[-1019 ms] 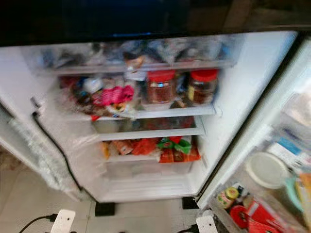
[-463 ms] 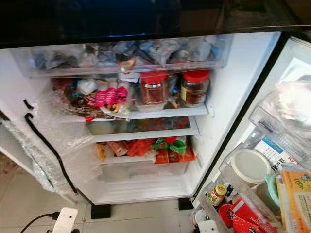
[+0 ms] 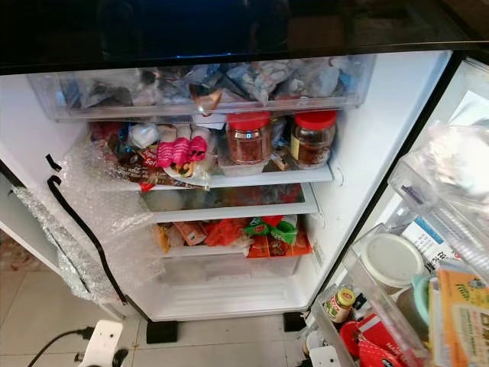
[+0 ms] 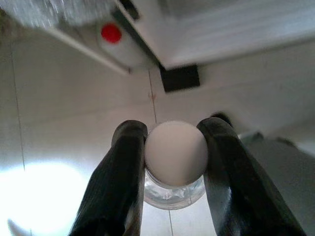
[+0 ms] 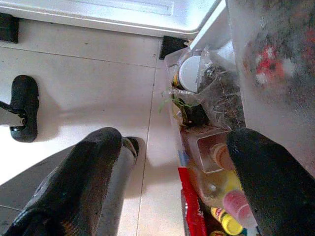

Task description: Restocking fridge

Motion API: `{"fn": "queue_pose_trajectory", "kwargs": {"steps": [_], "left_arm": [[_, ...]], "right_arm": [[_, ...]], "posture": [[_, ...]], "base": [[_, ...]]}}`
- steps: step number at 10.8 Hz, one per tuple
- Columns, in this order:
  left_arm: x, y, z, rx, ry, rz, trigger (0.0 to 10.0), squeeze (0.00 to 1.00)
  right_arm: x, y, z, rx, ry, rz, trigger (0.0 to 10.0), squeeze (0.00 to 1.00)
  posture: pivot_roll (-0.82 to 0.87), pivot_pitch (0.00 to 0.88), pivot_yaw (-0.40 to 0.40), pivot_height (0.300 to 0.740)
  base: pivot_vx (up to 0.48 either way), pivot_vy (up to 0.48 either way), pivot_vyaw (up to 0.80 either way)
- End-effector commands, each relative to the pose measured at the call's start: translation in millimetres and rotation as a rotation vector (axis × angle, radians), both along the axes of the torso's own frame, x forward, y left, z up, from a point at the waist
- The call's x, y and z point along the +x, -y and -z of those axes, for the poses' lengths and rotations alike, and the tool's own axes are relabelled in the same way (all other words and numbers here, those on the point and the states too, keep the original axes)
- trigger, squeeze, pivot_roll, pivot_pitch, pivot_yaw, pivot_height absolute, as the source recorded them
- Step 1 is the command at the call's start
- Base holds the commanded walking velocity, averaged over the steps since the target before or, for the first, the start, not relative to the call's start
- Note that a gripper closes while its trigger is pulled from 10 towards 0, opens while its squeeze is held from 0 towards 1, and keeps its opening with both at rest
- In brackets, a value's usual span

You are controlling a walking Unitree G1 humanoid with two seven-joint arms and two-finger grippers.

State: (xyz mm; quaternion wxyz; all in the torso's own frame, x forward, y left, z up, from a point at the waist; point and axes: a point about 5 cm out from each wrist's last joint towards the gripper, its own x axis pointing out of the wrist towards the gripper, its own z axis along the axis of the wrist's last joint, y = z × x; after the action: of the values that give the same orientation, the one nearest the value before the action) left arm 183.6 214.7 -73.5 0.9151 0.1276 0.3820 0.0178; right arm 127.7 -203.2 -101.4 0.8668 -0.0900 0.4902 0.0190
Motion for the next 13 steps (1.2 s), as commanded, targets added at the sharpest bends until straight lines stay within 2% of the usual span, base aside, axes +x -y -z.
{"fn": "queue_pose_trajectory", "kwargs": {"steps": [1,2,3,4,7,9,12,13], "left_arm": [[-2.4,-3.2,-0.8,0.014,0.019,0.012,10.0,0.0],[-0.6,-2.5,-3.2,0.004,0.06,0.008,10.0,0.0],[54.4,3.5,-37.3,-0.013,0.24,0.052,10.0,0.0],[84.4,8.3,-62.4,-0.02,0.352,0.08,10.0,0.0],[100.1,12.3,-81.3,-0.033,0.463,0.096,10.0,0.0],[104.6,13.8,-88.4,-0.042,0.514,0.096,10.0,0.0],[111.1,19.5,-101.9,-0.078,0.584,0.122,10.0,0.0],[109.8,25.3,-98.2,-0.132,0.551,0.16,10.0,0.0]], "right_arm": [[-5.4,-1.1,2.2,0.002,-0.021,0.006,10.0,0.0],[-7.7,-0.6,2.7,0.002,-0.025,0.006,10.0,0.0],[-10.2,0.6,3.2,0.0,-0.028,0.006,10.0,0.0],[-12.0,2.3,3.3,-0.002,-0.032,0.007,10.0,0.0],[-13.6,6.0,3.2,-0.007,-0.038,0.008,10.0,0.0],[-9.0,3.8,2.5,-0.006,-0.035,0.005,10.0,0.0],[-2.8,-29.8,5.5,0.019,-0.033,-0.017,10.0,0.0],[-1.9,-41.1,6.1,0.027,-0.034,-0.028,10.0,0.0]], "posture": [[-0.12,0.064,0.02,0.74],[-0.11,0.066,0.02,0.74],[-0.11,0.066,0.02,0.74],[-0.11,0.066,0.02,0.74],[-0.11,0.069,0.021,0.74],[-0.11,0.069,0.021,0.74],[-0.11,0.069,0.021,0.74],[-0.11,0.068,0.021,0.74]], "base": [[0.0,0.0,0.0],[0.0,0.0,0.0],[0.0,0.0,0.0],[0.0,0.0,0.0],[0.0,0.0,0.0],[0.0,0.0,0.0],[0.0,0.0,0.0],[0.0,0.0,0.0]]}}
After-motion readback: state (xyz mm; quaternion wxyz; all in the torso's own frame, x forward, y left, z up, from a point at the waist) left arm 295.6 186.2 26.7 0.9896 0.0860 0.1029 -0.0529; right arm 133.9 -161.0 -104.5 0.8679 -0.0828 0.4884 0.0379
